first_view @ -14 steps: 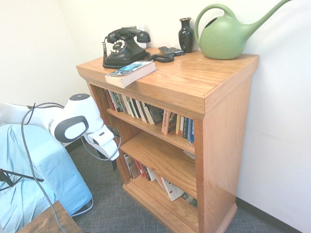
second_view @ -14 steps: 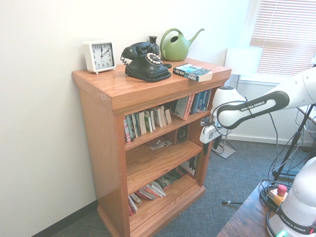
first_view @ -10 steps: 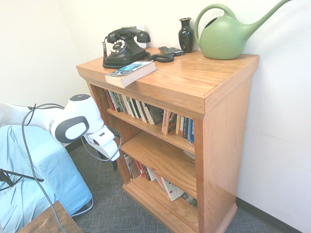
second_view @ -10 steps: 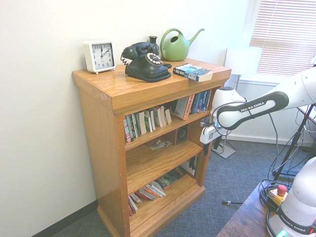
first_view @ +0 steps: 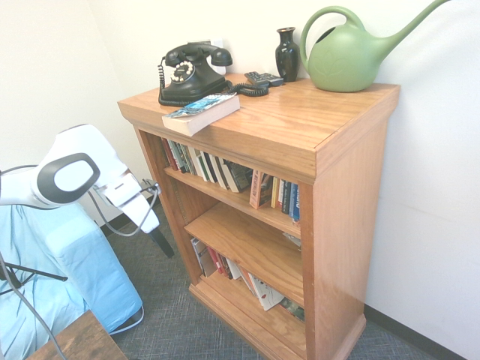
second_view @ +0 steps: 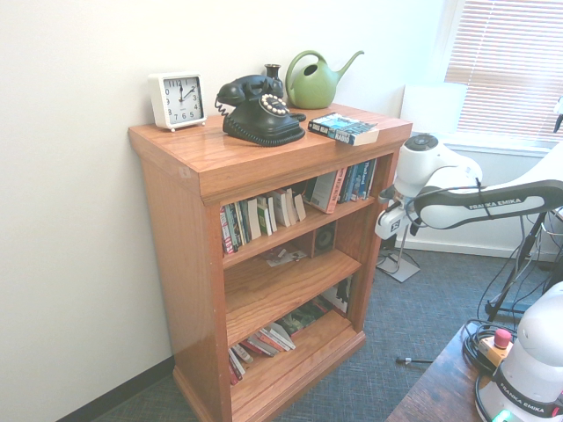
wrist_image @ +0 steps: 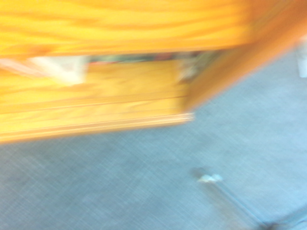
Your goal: Shelf the books
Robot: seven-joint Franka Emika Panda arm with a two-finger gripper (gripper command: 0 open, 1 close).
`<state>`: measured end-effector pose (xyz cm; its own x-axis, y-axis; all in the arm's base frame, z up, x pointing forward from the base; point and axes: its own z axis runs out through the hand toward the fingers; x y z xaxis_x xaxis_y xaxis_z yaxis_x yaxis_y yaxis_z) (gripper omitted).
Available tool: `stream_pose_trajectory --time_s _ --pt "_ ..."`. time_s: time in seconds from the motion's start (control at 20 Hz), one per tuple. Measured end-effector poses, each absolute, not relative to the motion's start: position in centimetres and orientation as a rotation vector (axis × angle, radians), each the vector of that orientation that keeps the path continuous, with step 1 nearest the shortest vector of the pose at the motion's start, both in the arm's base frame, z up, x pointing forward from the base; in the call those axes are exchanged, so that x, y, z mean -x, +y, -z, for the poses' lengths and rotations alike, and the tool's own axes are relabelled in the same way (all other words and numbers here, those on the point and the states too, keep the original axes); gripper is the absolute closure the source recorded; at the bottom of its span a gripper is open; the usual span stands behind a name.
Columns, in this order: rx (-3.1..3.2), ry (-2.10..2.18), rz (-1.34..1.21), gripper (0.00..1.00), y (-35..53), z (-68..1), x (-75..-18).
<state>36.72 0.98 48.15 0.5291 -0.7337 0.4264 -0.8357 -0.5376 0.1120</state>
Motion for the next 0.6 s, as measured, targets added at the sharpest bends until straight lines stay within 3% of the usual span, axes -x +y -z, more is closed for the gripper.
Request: stream_pose_trajectory --time_s 0.25,0.6 --pt "-2.237 -1.181 -0.704 0.0 4.5 -56.0 -35.3" --pt "-1.843 -1.012 -0.775 0.0 5.8 -59.8 -39.7"
